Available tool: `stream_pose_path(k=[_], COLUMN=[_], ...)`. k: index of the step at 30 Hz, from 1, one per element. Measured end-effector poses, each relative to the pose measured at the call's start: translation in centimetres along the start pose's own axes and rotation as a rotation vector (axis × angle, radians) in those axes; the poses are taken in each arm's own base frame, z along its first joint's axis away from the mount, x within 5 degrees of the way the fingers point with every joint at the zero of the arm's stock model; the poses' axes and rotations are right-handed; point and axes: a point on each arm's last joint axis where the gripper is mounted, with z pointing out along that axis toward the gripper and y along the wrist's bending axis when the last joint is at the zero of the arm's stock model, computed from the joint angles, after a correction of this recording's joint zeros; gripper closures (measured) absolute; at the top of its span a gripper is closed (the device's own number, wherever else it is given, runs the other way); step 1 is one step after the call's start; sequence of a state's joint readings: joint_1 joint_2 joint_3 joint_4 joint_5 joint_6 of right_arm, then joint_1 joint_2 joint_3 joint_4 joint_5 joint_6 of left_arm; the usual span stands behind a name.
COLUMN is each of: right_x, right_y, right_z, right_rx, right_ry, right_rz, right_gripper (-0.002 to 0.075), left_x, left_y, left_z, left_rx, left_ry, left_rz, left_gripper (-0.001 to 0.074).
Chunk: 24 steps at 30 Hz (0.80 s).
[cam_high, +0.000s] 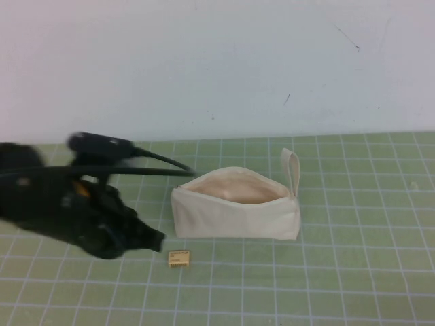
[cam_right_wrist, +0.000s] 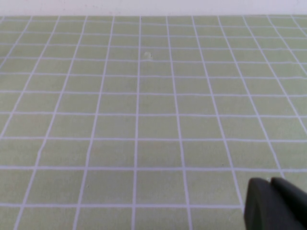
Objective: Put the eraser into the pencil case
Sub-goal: Pick up the eraser from the table
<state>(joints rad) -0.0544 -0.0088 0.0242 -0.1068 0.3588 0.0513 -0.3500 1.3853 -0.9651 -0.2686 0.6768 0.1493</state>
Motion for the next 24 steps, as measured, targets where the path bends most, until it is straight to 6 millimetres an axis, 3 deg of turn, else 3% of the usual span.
stream_pose_path(k=[4, 7, 8, 14, 17, 24], right_x=[0.0, 0.0, 0.0, 0.0, 0.0, 0.0], right_y=[0.0, 0.0, 0.0, 0.0, 0.0, 0.0], right_z=[0.0, 0.0, 0.0, 0.0, 0.0, 0.0], right_rx=[0.000, 0.000, 0.000, 0.000, 0.000, 0.000], right_ry=[0.000, 0.000, 0.000, 0.000, 0.000, 0.000], right_rz=[0.000, 0.000, 0.000, 0.000, 0.000, 0.000], right_gripper=[0.0727, 0.0727, 0.0727, 0.0727, 0.0727, 0.0727], left_x=[-0.8, -1.3, -1.5, -2.4, -3.2, -4.1], left_y=[-1.2, -1.8, -1.8, -1.5, -1.5, -1.3], left_z=[3.0, 4.9, 6.2, 9.7, 11.4, 14.6], left_rx=[-0.062, -0.073, -0.078, -0.105, -0.107, -0.109], left_ry=[0.112, 0.148, 0.171, 0.255, 0.280, 0.348], left_rz=[-0.005, -0.022, -0.045, -0.073, -0.078, -0.090], left_gripper=[0.0731, 0.0666, 0.0562, 0.0209, 0.0169, 0.0176])
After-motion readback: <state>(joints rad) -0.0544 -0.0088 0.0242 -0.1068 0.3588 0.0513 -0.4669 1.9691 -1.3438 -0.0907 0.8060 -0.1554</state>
